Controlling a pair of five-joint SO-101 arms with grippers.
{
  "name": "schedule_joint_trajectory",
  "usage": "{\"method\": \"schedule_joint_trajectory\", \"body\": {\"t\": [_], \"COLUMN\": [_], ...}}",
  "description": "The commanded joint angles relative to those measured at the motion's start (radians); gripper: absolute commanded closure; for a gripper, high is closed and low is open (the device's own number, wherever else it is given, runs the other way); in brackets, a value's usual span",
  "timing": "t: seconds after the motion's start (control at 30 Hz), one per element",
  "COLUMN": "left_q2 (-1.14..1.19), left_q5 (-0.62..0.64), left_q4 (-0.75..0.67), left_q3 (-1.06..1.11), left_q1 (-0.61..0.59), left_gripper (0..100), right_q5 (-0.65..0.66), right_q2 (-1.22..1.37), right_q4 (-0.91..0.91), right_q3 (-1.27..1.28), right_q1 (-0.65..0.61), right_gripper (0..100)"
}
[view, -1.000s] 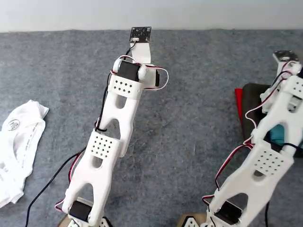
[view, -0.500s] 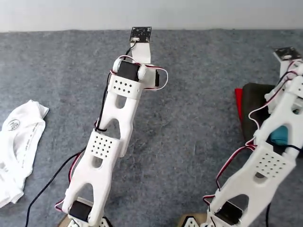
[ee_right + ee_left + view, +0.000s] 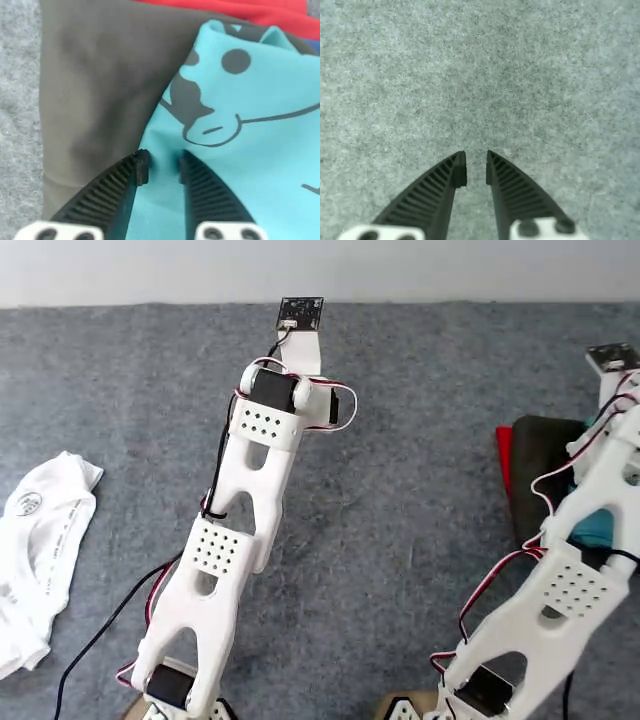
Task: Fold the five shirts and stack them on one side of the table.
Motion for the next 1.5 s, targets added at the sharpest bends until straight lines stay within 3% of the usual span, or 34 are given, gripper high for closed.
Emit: {"method": "schedule_joint_trajectory", "body": {"t": [0.0,0.13,0.2,0.7,1.0,1.27,1.47], "left_q2": [-0.069,-0.069,-0.069,-0.069,-0.069,-0.069,-0.095], "left_q5": [-0.006,-0.006,-0.006,-0.006,-0.006,-0.006,-0.006], "left_q4": [0.023,0.023,0.023,0.023,0.023,0.023,0.023], "left_q3": [-0.068,-0.068,-0.068,-0.068,-0.068,-0.068,-0.064], "left_q1": [0.002,0.005,0.003,-0.003,-0.002,-0.012,-0.014], "left_gripper": [93,93,93,93,93,93,93], "right_q5": [0.003,0.008,0.008,0.008,0.009,0.012,0.094], "right_q2": [-0.07,-0.068,-0.067,-0.076,-0.093,-0.18,-0.177], "right_q4": [0.01,0.041,0.041,-0.099,-0.094,-0.097,-0.097], "right_q3": [-0.003,-0.003,0.003,0.184,0.183,0.186,0.189], "right_q1": [-0.005,-0.028,-0.035,-0.051,-0.051,-0.028,-0.024], "right_gripper": [76.5,56.9,53.4,55.2,76.8,68.6,65.9]}}
